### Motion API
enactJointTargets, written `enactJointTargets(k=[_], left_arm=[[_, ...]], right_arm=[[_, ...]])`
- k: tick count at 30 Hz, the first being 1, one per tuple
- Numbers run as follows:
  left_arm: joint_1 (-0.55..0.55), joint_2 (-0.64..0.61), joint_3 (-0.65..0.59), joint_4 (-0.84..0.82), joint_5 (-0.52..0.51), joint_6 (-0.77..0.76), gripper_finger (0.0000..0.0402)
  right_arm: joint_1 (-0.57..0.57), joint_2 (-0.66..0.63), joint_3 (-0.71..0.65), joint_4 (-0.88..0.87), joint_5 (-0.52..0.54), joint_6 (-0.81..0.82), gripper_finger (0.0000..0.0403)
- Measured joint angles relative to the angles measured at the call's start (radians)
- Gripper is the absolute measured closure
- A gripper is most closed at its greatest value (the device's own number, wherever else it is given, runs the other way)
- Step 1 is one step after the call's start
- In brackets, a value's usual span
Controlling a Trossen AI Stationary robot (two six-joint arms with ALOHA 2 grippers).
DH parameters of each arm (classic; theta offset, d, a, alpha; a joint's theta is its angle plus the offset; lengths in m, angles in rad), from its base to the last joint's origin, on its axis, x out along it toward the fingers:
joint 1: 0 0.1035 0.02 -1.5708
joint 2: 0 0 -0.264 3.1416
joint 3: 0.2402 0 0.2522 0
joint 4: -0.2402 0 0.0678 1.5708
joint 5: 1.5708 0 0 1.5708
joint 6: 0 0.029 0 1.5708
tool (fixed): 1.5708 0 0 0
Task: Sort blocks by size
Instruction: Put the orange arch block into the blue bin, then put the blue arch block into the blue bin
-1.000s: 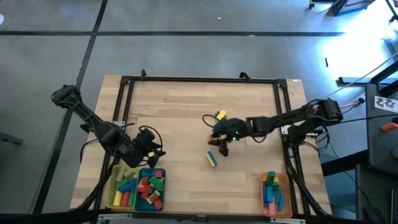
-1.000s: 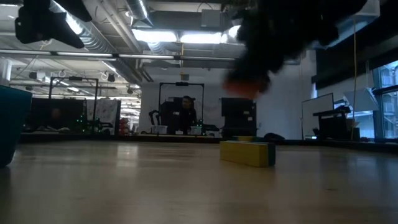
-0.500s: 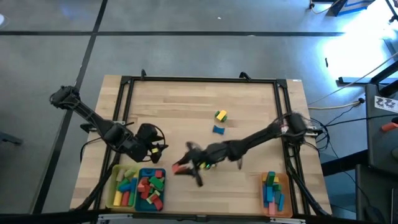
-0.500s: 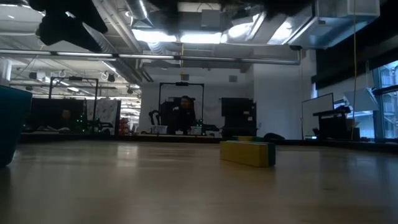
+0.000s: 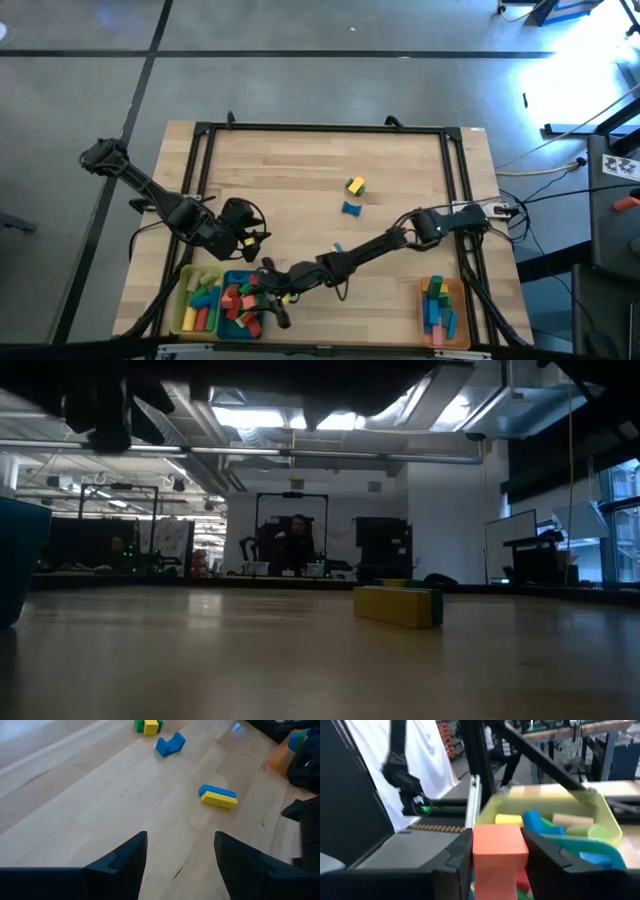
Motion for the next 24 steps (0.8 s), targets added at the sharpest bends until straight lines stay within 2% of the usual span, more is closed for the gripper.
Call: enactJointTargets(k=[3,12,17,21,24], left_arm=[[-0.002,0.000,0.000,0.002,0.003,0.000,0.0192],[-0.003,0.000,0.000,0.002,0.004,0.000,0.0192],[-0.003,0.000,0.000,0.003,0.006,0.000,0.0192],[-0.003,0.000,0.000,0.003,0.006,0.000,0.0192],[-0.002,0.001,0.000,0.003,0.006,0.013,0.0192]], right_arm=[[-0.004,0.025,0.020,-0.013,-0.002,0.000,0.0251],[-0.012,0.027,0.022,-0.033,-0.008,0.006,0.0147],[-0.019,0.001,0.022,-0.090,-0.038,-0.015,0.0121],[-0.033,-0.083,0.023,-0.338,-0.107,-0.116,0.0121],[-0.039,-0.161,0.023,-0.604,-0.092,-0.179,0.0123]])
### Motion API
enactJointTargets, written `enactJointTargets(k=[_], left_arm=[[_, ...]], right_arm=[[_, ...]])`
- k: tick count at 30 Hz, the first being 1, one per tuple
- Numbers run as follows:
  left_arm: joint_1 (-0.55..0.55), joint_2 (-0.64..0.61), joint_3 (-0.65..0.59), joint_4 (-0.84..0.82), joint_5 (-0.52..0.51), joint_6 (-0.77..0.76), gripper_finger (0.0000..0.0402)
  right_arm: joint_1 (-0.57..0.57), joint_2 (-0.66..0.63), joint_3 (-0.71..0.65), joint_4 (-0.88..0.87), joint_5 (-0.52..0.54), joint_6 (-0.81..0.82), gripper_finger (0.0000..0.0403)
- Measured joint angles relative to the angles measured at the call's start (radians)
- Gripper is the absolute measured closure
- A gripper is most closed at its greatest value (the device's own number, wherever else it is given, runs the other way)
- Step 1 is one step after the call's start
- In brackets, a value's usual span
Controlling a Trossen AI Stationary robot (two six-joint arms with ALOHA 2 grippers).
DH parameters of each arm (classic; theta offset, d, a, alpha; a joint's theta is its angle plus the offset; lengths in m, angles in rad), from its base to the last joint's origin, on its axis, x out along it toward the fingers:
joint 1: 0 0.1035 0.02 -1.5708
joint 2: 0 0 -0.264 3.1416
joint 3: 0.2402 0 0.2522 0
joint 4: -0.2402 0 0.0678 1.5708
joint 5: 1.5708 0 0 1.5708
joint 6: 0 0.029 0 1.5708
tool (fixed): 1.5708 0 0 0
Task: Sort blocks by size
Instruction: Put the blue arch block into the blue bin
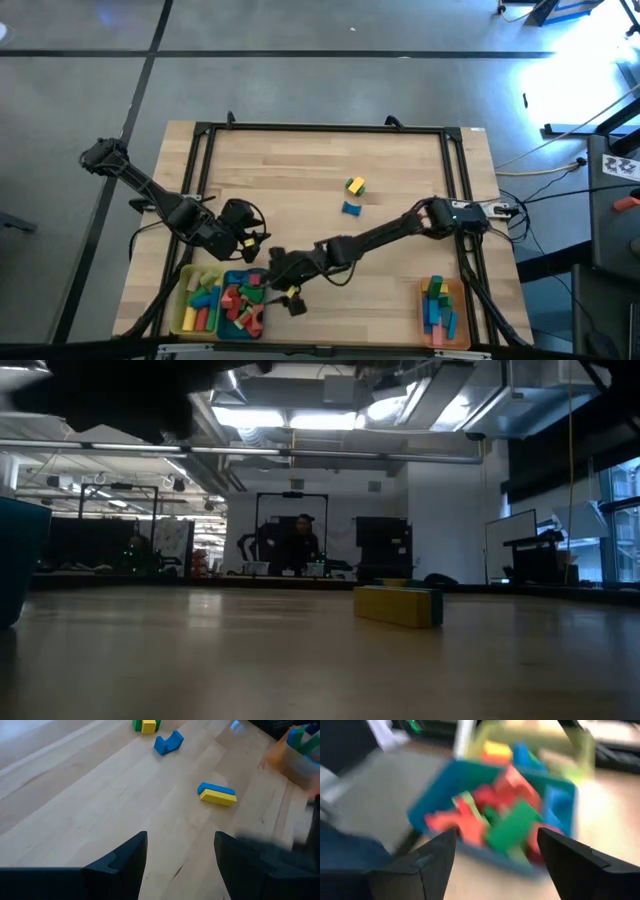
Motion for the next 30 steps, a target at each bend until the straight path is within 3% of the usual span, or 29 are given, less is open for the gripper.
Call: enactJointTargets(k=[6,10,17,22,30], left_arm=[[0.002,0.000,0.000,0.008,-0.004,0.050,0.0192],[0.012,0.001,-0.001,0.022,-0.012,0.052,0.0192],[0.050,0.022,-0.066,0.281,-0.016,0.225,0.0192],[0.093,0.108,-0.080,0.461,-0.003,0.404,0.0192],[0.243,0.264,-0.080,0.664,0.094,0.584,0.0192]], right_arm=[[0.002,-0.154,0.000,-0.431,0.128,-0.082,0.0123],[-0.003,-0.243,0.000,-0.595,0.153,-0.099,0.0123],[-0.030,-0.353,-0.003,-0.805,0.145,-0.127,0.0123],[-0.070,-0.447,-0.123,-0.840,0.144,-0.110,0.0123],[-0.149,-0.677,-0.503,-0.742,0.229,0.009,0.0123]])
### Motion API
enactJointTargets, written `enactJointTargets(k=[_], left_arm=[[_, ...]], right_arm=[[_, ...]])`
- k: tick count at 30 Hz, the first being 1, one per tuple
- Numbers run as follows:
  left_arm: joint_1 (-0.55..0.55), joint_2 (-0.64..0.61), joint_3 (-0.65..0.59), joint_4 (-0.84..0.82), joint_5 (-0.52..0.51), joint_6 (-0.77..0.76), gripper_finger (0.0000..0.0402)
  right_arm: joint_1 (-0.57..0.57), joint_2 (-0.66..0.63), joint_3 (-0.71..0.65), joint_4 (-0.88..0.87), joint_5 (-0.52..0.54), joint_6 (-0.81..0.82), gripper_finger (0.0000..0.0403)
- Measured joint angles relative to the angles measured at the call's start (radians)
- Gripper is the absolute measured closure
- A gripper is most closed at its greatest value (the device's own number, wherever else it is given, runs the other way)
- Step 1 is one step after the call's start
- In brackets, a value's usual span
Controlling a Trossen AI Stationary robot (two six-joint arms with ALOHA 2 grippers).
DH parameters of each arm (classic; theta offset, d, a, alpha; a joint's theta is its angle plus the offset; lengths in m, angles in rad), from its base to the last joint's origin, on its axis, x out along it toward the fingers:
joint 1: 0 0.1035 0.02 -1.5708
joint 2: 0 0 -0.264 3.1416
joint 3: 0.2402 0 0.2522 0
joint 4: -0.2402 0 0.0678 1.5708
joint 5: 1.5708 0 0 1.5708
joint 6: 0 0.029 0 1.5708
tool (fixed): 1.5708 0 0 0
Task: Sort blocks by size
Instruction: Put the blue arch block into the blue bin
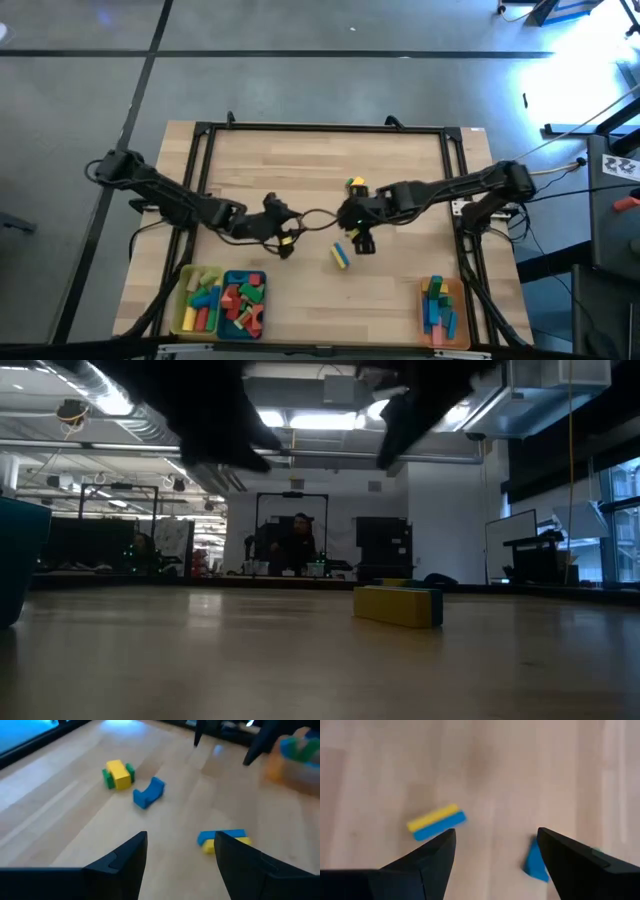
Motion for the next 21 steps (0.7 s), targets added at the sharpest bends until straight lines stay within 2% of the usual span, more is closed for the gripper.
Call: enactJointTargets(k=[4,11,17,21], left_arm=[[0.077,0.058,0.000,0.038,0.064,0.027,0.0192],[0.159,0.133,0.000,0.135,0.149,0.028,0.0192],[0.179,0.159,0.000,0.161,0.209,0.025,0.0192],[0.177,0.159,0.001,0.170,0.225,0.024,0.0192]], right_arm=[[-0.023,-0.067,-0.163,0.067,0.069,0.023,0.0123],[-0.054,-0.051,-0.354,0.177,0.146,0.047,0.0123],[-0.101,-0.041,-0.434,0.249,0.264,0.085,0.0123],[-0.153,-0.040,-0.442,0.313,0.214,0.129,0.0123]])
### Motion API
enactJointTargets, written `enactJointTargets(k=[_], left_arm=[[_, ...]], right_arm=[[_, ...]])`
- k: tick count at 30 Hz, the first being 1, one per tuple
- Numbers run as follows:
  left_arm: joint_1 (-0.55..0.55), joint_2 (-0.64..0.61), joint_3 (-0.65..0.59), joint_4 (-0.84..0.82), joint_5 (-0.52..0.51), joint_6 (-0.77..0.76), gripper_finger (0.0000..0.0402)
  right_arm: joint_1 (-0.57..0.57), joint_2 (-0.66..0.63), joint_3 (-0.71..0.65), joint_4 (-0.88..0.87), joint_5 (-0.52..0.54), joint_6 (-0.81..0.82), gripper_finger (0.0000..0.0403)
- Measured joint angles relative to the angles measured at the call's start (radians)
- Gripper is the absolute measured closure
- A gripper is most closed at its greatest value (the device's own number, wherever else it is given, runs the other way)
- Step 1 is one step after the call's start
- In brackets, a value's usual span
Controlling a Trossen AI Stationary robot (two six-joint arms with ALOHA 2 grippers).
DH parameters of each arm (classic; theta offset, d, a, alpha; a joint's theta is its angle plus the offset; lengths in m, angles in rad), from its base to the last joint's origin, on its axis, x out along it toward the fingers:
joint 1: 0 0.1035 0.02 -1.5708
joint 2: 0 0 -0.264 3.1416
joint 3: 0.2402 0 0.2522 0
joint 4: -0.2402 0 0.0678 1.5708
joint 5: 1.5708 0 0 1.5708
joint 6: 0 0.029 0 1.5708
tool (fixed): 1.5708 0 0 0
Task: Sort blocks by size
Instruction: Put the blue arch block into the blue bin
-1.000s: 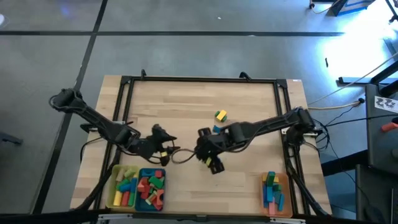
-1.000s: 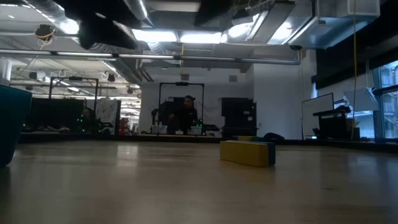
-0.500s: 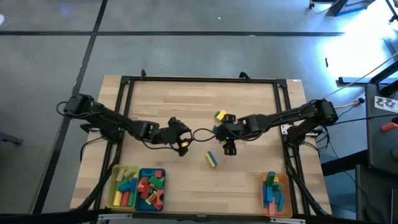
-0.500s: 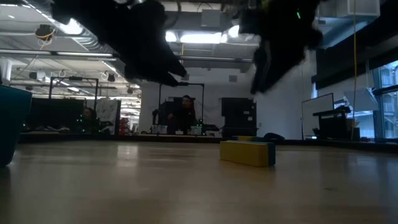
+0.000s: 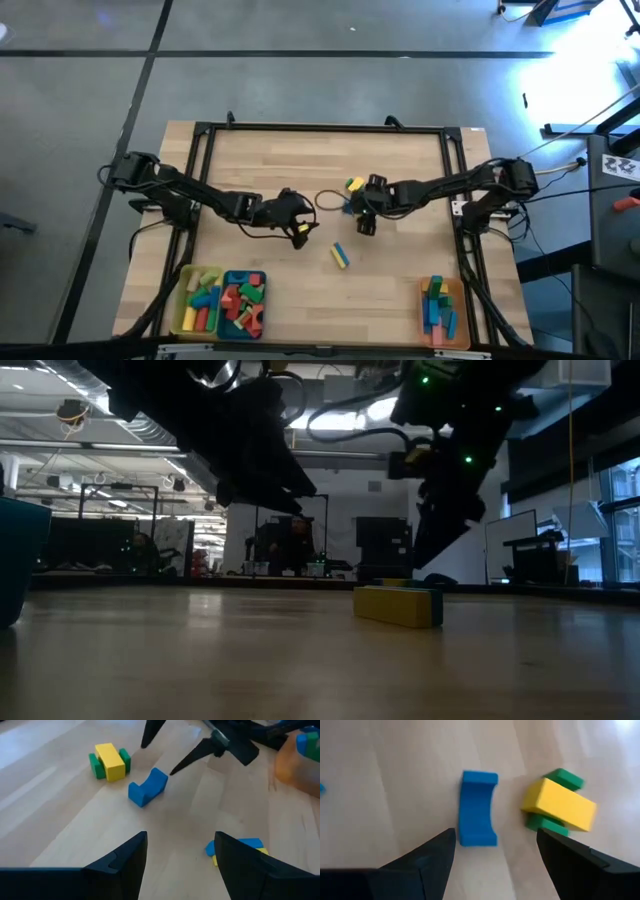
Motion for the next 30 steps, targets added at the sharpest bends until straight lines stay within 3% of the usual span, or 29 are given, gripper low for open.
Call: enactJointTargets(k=[7,22,25,30], left_arm=[[-0.003,0.000,0.000,0.008,0.000,0.000,0.0192],[-0.003,-0.001,0.000,0.003,0.000,0.008,0.0192],[-0.003,-0.001,0.000,0.001,0.000,0.009,0.0192],[-0.003,-0.001,0.000,0.000,0.000,0.010,0.0192]], right_arm=[[-0.066,0.027,0.001,0.046,-0.154,0.074,0.0123],[-0.062,0.146,0.002,0.079,-0.136,0.049,0.0128],[-0.062,0.147,0.002,0.080,-0.142,0.050,0.0157],[-0.061,0.149,0.002,0.083,-0.166,0.049,0.0249]])
